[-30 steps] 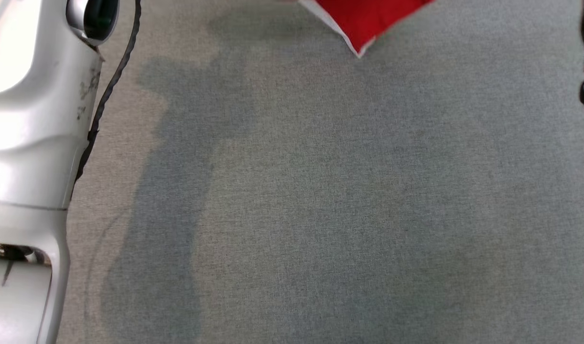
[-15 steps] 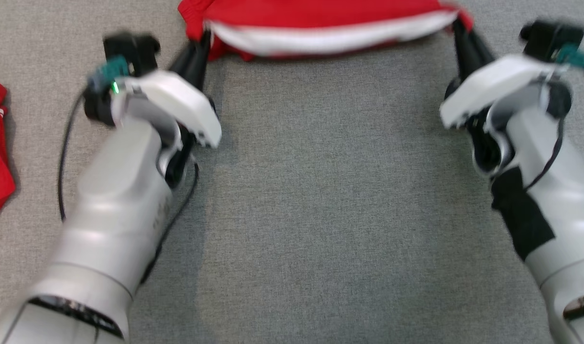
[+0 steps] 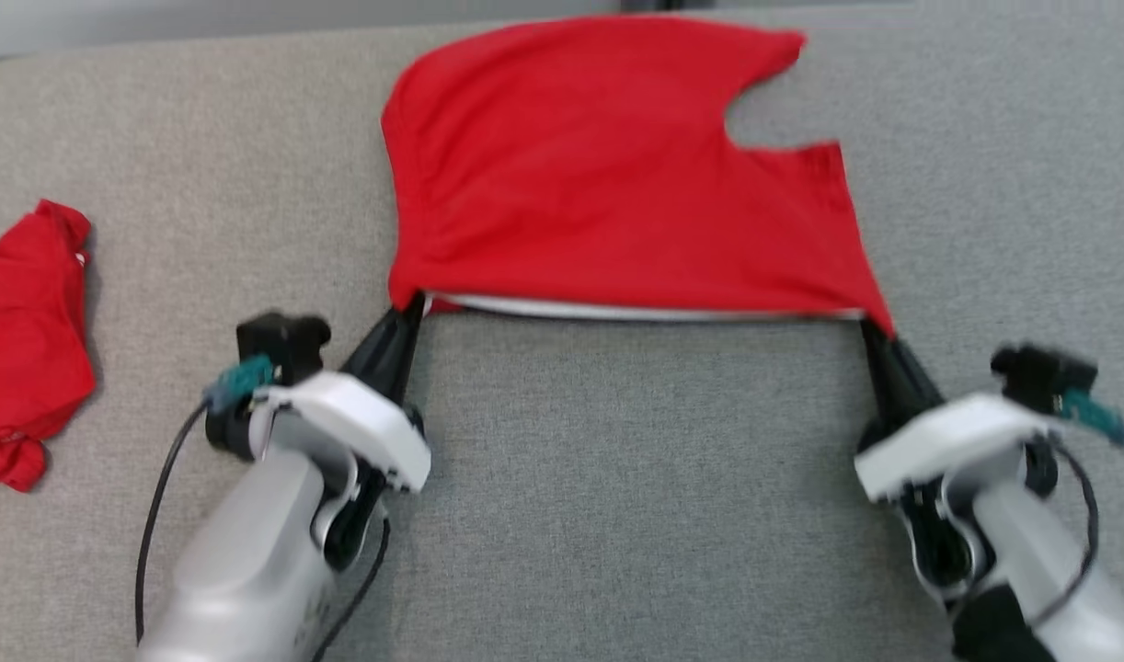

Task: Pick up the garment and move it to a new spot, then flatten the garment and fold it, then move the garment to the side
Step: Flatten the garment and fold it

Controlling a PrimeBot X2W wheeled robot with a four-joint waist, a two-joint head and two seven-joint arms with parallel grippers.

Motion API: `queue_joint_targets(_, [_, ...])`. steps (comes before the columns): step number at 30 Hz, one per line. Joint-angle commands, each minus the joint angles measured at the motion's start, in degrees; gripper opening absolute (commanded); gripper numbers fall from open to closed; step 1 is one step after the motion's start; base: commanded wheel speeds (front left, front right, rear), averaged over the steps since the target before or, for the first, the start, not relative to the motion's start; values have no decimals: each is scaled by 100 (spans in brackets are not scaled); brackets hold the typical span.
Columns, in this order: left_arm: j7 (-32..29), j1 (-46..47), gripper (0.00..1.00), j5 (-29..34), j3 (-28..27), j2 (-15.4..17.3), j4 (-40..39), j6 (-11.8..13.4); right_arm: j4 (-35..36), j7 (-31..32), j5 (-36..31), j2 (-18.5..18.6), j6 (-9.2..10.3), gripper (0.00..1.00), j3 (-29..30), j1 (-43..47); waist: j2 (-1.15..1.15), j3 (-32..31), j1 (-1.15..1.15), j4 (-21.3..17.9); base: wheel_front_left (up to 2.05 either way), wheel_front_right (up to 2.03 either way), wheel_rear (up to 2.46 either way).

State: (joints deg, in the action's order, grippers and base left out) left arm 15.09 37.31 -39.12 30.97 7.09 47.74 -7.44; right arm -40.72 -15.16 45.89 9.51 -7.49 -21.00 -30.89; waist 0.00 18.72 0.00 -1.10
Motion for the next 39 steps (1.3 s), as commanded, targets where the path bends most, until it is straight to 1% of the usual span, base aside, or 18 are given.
queue_joint_targets(1, [8, -252, 0, 84, -124, 113, -202, 42, 226, 5, 67, 51, -1, 0, 69, 416, 0, -234, 0, -40, 0, 0, 0])
queue_joint_targets(4, [9, -892, 0, 226, -270, 205, -718, 127, 817, 3, 16, 132, -1, 0, 239, 1157, 0, -471, 0, -59, 0, 0, 0])
queue_joint_targets(8, [8, -1584, 0, 279, -319, 361, -1397, 363, 1502, 1, -113, 150, -1, 0, 456, 2000, 0, -718, 0, -69, 0, 0, 0])
queue_joint_targets(11, [-126, -2111, 0, 258, -312, 490, -2040, 617, 1940, 77, -281, 183, -1, 0, 554, 2512, 0, -881, 0, -100, 0, 0, 0])
queue_joint_targets(13, [-253, -2428, 0, 257, -328, 615, -2566, 831, 2291, 228, -367, 130, -1, 0, 642, 2803, 0, -981, 0, -122, 0, 0, 0])
queue_joint_targets(18, [-710, -3289, 0, 242, -344, 948, -3950, 1370, 3176, 837, -706, 52, -1, 0, 1043, 3602, 0, -1245, 0, -142, 0, 0, 0])
queue_joint_targets(21, [-959, -3784, 0, 191, -403, 1115, -4723, 1699, 3758, 1120, -872, -109, -1, 0, 1352, 4007, 0, -1366, 0, -160, 0, 0, 0])
queue_joint_targets(22, [-959, -3784, 0, 191, -403, 1115, -4723, 1699, 3758, 1120, -872, -109, -1, 0, 1352, 4007, 0, -1366, 0, -160, 0, 0, 0])
queue_joint_targets(25, [-1175, -4214, 0, 158, -437, 1260, -5369, 1987, 4229, 1429, -1014, -277, -1, 0, 1623, 4383, 0, -1446, 0, -156, 0, 0, 0])
queue_joint_targets(28, [-1339, -4490, 0, 169, -461, 1380, -5857, 2193, 4664, 1735, -1145, -391, -1, 0, 1769, 4687, 0, -1490, 0, -140, 0, 0, 0])
queue_joint_targets(31, [-1436, -4632, 0, 151, -527, 1446, -6198, 2343, 5018, 1972, -1234, -473, -1, 0, 1933, 4865, 0, -1462, 0, -143, 0, 0, 0])
queue_joint_targets(34, [-1470, -4723, 0, 108, -574, 1461, -6280, 2424, 5158, 2075, -1320, -535, 0, 0, 2074, 4892, 0, -1427, 0, -159, 0, 0, 0])
queue_joint_targets(39, [-1499, -4484, 0, 94, -541, 1449, -6176, 2317, 5071, 1981, -1372, -570, -1, 0, 2097, 4477, 0, -1278, 0, -127, 0, 0, 0])
